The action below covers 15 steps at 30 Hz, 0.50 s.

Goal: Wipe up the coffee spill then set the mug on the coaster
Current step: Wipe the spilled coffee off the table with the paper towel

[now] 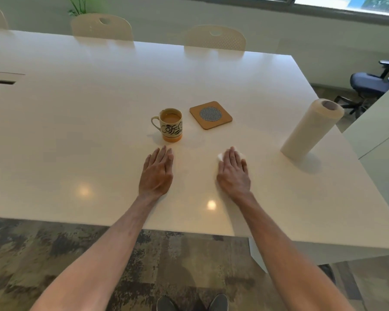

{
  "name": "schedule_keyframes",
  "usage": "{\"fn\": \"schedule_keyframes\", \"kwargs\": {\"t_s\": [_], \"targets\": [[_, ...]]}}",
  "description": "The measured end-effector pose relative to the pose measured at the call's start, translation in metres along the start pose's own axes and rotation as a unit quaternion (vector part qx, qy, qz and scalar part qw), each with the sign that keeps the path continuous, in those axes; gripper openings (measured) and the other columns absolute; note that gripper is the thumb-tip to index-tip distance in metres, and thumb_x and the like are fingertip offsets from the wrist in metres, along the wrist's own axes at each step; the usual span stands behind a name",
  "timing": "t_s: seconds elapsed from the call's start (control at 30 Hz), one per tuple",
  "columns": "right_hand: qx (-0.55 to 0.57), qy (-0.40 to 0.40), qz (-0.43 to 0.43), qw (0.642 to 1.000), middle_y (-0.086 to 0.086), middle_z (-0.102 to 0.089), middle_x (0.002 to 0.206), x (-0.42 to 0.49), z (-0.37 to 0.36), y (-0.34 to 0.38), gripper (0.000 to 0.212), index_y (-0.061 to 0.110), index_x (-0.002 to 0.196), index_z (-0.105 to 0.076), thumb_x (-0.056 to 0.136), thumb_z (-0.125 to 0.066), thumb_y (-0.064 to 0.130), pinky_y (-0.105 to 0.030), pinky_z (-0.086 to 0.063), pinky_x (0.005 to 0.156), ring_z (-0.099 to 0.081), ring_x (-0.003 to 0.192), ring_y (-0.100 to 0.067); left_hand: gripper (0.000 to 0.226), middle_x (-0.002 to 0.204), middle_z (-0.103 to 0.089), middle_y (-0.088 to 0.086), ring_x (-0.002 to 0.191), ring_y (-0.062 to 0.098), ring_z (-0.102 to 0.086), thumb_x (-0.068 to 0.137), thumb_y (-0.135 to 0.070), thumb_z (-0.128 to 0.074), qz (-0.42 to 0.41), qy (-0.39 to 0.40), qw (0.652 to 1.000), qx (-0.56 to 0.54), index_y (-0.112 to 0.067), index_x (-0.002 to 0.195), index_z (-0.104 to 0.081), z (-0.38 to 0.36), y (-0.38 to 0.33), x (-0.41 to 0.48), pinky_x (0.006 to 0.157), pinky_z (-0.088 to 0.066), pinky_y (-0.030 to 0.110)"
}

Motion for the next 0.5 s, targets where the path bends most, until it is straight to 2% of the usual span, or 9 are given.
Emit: {"fn": "schedule_keyframes", "kwargs": {"t_s": [0.17,0.33,0.5], "targets": [[0.023,0.010,0.003,1.000,-0.005,0.016,0.182,0.031,-0.002,0.037,0.065,0.009,0.173,0.007,0.118,-0.014,0.037,-0.040,0.009,0.137,0.015,0.168,-0.016,0.061,0.179,-0.030,-0.006,0.168,0.014,-0.016,0.118,-0.049,-0.014,0.000,-0.017,1.000,0.000,-0.028,0.169,-0.038,0.001,-0.002,0.004,0.137,-0.010,0.042],[0.010,0.045,0.078,0.996,-0.005,0.017,0.182,0.042,-0.016,0.089,0.066,0.010,0.173,0.007,0.118,-0.014,0.040,-0.041,0.009,0.137,0.017,0.168,-0.016,0.061,0.176,-0.036,-0.003,0.167,0.015,-0.022,0.118,-0.047,-0.015,-0.002,-0.028,1.000,0.003,-0.023,0.168,-0.040,0.002,-0.002,0.007,0.137,-0.013,0.041],[0.002,0.059,0.147,0.987,0.000,0.015,0.182,0.023,-0.032,0.101,0.067,0.015,0.174,0.007,0.117,-0.015,0.044,-0.039,0.010,0.137,0.017,0.167,-0.012,0.061,0.176,-0.038,-0.002,0.167,0.016,-0.023,0.118,-0.046,-0.016,-0.003,-0.029,1.000,0.012,-0.022,0.168,-0.040,0.000,0.000,0.008,0.136,-0.015,0.043]]}}
Point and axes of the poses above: each hand's wrist, its own x-axis towards the middle knuckle, its own z-axis out of the back of the hand, y = z × x, the point moved 4 cm from there along x, towards the middle knuckle
